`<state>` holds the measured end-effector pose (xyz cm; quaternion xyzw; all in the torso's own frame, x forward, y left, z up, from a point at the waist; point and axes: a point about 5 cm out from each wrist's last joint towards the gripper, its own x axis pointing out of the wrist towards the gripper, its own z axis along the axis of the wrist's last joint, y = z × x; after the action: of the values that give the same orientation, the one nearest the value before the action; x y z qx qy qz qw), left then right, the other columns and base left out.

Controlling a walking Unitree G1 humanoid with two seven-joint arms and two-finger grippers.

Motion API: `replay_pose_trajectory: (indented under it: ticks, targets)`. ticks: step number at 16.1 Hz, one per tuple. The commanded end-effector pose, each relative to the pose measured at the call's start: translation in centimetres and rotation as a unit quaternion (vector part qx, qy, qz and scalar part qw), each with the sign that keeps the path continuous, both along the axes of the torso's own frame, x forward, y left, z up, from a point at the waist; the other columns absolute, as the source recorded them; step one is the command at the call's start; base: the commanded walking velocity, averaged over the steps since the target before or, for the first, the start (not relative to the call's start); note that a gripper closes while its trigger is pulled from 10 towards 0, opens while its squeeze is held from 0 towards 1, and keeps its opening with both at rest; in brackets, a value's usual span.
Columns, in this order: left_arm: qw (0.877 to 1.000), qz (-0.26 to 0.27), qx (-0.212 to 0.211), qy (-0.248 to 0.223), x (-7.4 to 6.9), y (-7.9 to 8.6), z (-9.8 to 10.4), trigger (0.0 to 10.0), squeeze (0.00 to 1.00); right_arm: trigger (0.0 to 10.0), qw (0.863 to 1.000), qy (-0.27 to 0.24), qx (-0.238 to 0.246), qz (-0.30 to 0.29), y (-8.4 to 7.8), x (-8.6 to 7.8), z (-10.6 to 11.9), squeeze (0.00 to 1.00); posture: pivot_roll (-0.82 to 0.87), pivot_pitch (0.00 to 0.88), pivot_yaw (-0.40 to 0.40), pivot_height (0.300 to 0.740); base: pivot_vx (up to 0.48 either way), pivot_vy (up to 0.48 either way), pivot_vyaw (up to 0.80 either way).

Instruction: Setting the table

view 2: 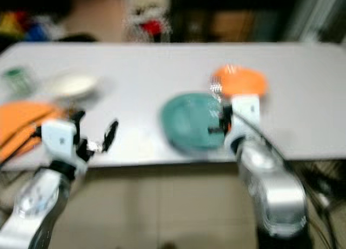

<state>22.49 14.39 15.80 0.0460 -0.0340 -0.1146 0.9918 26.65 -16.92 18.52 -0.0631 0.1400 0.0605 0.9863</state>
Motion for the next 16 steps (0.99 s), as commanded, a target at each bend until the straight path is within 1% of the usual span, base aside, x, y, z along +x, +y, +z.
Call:
replay_pose_trajectory:
  ticks: [1, 3, 5, 6, 9, 10, 12, 14, 16]
  targets:
    - [1.0, -0.002, -0.003, -0.004, -0.2, -0.2, 0.2, 10.0, 0.0, 10.0, 1.0, 0.017, 0.005, 0.025, 0.5, 0.1, -0.2, 0.0, -0.12, 0.0, 0.027, 0.74, 0.319, 0.0, 0.0]
    - [1.0, 0.012, -0.008, -0.008, -0.5, 0.3, 0.5, 10.0, 0.0, 10.0, 0.999, 0.022, 0.006, 0.033, 0.8, 0.6, 0.1, 0.0, -0.11, 0.0, 0.022, 0.74, 0.0, 0.0, 0.0]
    - [1.0, 0.005, -0.002, -0.002, -0.5, 0.3, 0.6, 10.0, 0.0, 10.0, 0.999, 0.031, 0.015, 0.032, 0.9, 1.1, 0.0, 0.0, -0.11, 0.0, 0.024, 0.74, 0.0, 0.0, 0.0]
    - [1.0, -0.018, 0.009, 0.001, -0.5, 0.0, 0.7, 10.0, 0.0, 10.0, 0.998, 0.041, 0.032, 0.028, 0.9, 1.7, -0.1, 0.0, -0.11, 0.0, 0.016, 0.74, 0.0, 0.0, 0.0]
    - [0.996, -0.079, 0.023, 0.014, -0.3, -0.7, 1.0, 10.0, 0.0, 10.0, 0.997, 0.063, 0.033, 0.012, 1.0, 2.8, -0.3, 0.0, -0.1, 0.0, 0.003, 0.74, 0.0, 0.0, 0.0]
    - [0.994, -0.105, 0.023, 0.021, -0.4, -1.0, 1.2, 10.0, 0.0, 10.0, 0.997, 0.075, 0.03, 0.004, 1.4, 2.9, -0.6, 0.0, -0.11, 0.008, 0.007, 0.74, 0.0, 0.0, 0.0]
    - [0.992, -0.124, 0.015, 0.03, -0.7, -1.1, 1.3, 10.0, 0.0, 10.0, 0.996, 0.085, 0.032, -0.002, 1.7, 2.8, -1.0, 0.0, -0.11, 0.018, 0.016, 0.74, 0.0, 0.0, 0.0]
    - [0.984, -0.169, 0.017, 0.052, -1.3, -1.5, 0.9, 10.0, 0.0, 10.0, 0.995, 0.095, 0.033, -0.008, 2.1, 2.7, -1.6, 0.0, -0.11, 0.024, 0.025, 0.74, 0.0, 0.0, 0.0]
    - [0.976, -0.207, 0.026, 0.066, -1.8, -1.8, 0.8, 10.0, 0.0, 10.0, 0.994, 0.104, 0.035, -0.002, 2.4, 2.8, -1.8, 0.0, -0.11, 0.028, 0.035, 0.74, 0.0, 0.0, 0.0]
